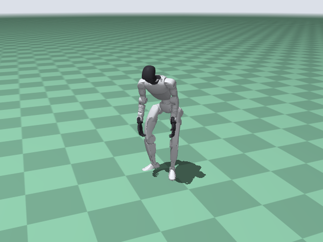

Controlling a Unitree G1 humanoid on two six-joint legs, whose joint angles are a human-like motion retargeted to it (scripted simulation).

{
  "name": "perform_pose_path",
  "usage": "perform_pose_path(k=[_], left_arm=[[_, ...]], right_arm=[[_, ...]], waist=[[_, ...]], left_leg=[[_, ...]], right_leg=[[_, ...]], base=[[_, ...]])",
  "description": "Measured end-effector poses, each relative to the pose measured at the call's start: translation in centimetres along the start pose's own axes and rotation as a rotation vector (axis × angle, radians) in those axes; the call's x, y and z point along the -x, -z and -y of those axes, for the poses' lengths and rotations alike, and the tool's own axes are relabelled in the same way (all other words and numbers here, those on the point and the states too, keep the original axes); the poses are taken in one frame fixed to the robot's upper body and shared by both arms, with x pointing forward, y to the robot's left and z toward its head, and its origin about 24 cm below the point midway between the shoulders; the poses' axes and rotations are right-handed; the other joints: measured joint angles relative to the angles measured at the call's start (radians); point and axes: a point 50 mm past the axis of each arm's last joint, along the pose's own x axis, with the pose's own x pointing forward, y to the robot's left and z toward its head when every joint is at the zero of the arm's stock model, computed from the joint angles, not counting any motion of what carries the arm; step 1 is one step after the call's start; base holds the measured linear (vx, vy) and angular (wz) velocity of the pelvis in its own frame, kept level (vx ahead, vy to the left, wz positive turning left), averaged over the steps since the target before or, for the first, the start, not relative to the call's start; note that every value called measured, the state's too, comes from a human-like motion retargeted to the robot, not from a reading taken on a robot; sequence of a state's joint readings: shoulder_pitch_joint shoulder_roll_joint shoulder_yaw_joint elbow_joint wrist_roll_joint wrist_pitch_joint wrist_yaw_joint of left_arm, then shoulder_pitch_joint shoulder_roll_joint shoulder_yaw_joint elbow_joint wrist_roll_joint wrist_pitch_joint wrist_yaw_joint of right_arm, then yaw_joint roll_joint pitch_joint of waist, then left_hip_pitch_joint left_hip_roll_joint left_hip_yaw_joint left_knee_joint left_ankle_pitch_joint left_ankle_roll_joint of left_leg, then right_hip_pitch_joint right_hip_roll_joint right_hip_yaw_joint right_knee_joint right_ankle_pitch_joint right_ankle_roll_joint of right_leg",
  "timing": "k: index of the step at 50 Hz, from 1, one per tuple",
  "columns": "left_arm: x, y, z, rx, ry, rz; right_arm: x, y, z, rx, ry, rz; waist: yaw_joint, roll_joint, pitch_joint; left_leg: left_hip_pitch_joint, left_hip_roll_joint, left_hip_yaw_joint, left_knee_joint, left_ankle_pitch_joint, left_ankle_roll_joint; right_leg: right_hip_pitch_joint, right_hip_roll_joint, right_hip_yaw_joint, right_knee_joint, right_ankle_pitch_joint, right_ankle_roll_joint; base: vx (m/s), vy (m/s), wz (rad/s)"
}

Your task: Upper body actions

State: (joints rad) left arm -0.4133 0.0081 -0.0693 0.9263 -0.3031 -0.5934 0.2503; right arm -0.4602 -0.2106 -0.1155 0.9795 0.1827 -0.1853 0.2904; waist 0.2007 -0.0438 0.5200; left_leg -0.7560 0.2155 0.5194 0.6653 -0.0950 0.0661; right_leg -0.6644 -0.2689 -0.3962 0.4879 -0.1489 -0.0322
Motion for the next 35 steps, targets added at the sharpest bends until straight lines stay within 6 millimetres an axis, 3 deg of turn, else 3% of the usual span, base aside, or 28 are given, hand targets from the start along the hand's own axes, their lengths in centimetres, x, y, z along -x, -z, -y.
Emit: perform_pose_path(k=[3,7,10,12,15,20,23,27,30,35], left_arm=[[2.4,4.3,-3.7,-0.073,-0.039,-0.261],[7.7,8.7,-11.0,-0.173,-0.173,-0.561],[14.1,10.8,-16.6,-0.29,-0.373,-0.804],[19.3,11.8,-18.8,-0.343,-0.452,-1.009],[26.0,12.8,-19.8,-0.329,-0.469,-1.319],[32.0,13.3,-18.7,-0.116,-0.376,-1.531],[33.0,13.5,-18.2,-0.088,-0.38,-1.51],[32.6,13.7,-17.9,-0.148,-0.366,-1.477],[31.3,13.8,-18.0,-0.195,-0.325,-1.441],[28.2,13.8,-18.0,-0.221,-0.261,-1.353]], right_arm=[[2.2,3.7,2.2,0.093,0.141,-0.14],[6.2,9.4,4.4,0.246,0.258,-0.409],[10.6,14.3,4.9,0.395,0.235,-0.726],[14.6,17.4,5.0,0.481,0.198,-0.97],[20.5,20.6,4.8,0.538,0.133,-1.24],[26.4,23.3,2.8,0.431,0.068,-1.407],[27.9,24.2,1.3,0.332,0.078,-1.417],[28.1,24.7,-0.1,0.256,0.089,-1.388],[26.7,24.7,-0.6,0.262,0.069,-1.346],[22.5,23.6,-1.2,0.352,-0.05,-1.222]], waist=[[0.003,0.007,0.0],[-0.003,0.015,-0.003],[-0.043,0.006,-0.051],[-0.066,0.01,-0.111],[-0.073,0.009,-0.224],[-0.097,0.004,-0.283],[-0.123,0.004,-0.32],[-0.13,0.004,-0.363],[-0.129,0.002,-0.375],[-0.138,0.004,-0.393]], left_leg=[[0.203,-0.049,0.015,-0.242,0.097,-0.037],[0.46,-0.093,0.026,-0.465,0.161,-0.075],[0.604,-0.117,0.021,-0.576,0.189,-0.085],[0.668,-0.122,0.016,-0.629,0.203,-0.095],[0.689,-0.119,0.017,-0.64,0.186,-0.103],[0.739,-0.122,0.005,-0.631,0.163,-0.102],[0.752,-0.117,-0.01,-0.628,0.156,-0.108],[0.767,-0.121,-0.004,-0.637,0.15,-0.106],[0.774,-0.117,0.002,-0.634,0.145,-0.107],[0.775,-0.113,0.014,-0.637,0.142,-0.106]], right_leg=[[0.185,0.038,-0.021,-0.211,0.097,0.034],[0.406,0.067,-0.041,-0.379,0.161,0.075],[0.544,0.087,-0.068,-0.474,0.193,0.096],[0.605,0.103,-0.087,-0.517,0.205,0.11],[0.618,0.098,-0.131,-0.506,0.185,0.122],[0.674,0.107,-0.141,-0.493,0.151,0.113],[0.696,0.107,-0.148,-0.497,0.146,0.118],[0.703,0.117,-0.141,-0.5,0.142,0.114],[0.705,0.117,-0.143,-0.496,0.143,0.114],[0.695,0.121,-0.133,-0.492,0.148,0.113]], base=[[0.12,0.12,-0.26],[0.24,0.19,-0.22],[0.25,0.33,0.02],[0.47,0.29,0.04],[0.4,0.22,-0.04],[0.3,0.1,0.12],[0.21,0.09,0.2],[0.13,0.07,-0.05],[0.02,0.01,-0.05],[0.0,0.0,0.0]])
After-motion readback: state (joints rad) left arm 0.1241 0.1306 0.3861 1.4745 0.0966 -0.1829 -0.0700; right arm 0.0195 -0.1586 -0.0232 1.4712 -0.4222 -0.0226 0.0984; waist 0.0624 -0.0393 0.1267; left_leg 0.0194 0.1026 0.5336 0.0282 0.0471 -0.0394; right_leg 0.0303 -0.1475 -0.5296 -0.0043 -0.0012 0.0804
